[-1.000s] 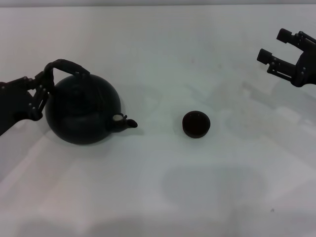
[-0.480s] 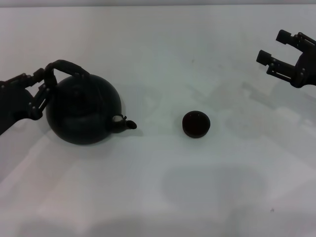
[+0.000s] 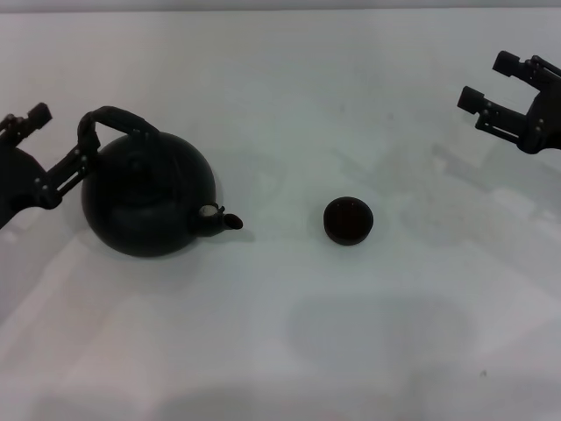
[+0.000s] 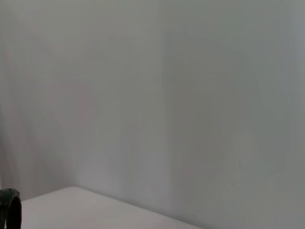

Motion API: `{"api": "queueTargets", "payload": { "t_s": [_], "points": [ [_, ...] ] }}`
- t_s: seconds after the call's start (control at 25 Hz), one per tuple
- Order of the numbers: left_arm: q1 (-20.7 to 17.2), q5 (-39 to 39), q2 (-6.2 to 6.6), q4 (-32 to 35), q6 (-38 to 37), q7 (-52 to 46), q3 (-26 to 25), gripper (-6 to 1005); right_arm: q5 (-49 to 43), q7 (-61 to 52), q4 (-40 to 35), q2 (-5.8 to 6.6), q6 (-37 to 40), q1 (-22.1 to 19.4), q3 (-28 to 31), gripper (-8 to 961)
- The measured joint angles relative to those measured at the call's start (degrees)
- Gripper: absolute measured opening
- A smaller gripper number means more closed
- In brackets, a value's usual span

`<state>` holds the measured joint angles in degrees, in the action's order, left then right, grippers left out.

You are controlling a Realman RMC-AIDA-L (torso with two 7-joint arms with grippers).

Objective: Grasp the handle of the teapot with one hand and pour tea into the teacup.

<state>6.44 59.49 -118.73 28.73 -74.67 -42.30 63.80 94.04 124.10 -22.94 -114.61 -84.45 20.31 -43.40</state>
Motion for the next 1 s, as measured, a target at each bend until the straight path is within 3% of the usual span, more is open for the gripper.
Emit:
{"api": "queueTargets", "payload": {
  "t_s": [0.48,0.76,1.0],
  "points": [
    [-2.5,-0.39,0.09,-0.71,-7.05,-0.22,-2.02,802,0.58,0.45,-0.74,0.07,0.76,-2.77,2.33,840],
    [-4.68,-0.43,0.17,-0.8,-10.03,-1.36,-3.66,803,0.63,2.1,-0.02,0.17,0.39,-5.9,8.08,840],
    [-5.99,-0.44,0.15,-1.74,-10.29,-2.26,-5.0,802,0.73,8.08,5.7,0.18,-0.83,-7.02,13.71,840]
  ]
}}
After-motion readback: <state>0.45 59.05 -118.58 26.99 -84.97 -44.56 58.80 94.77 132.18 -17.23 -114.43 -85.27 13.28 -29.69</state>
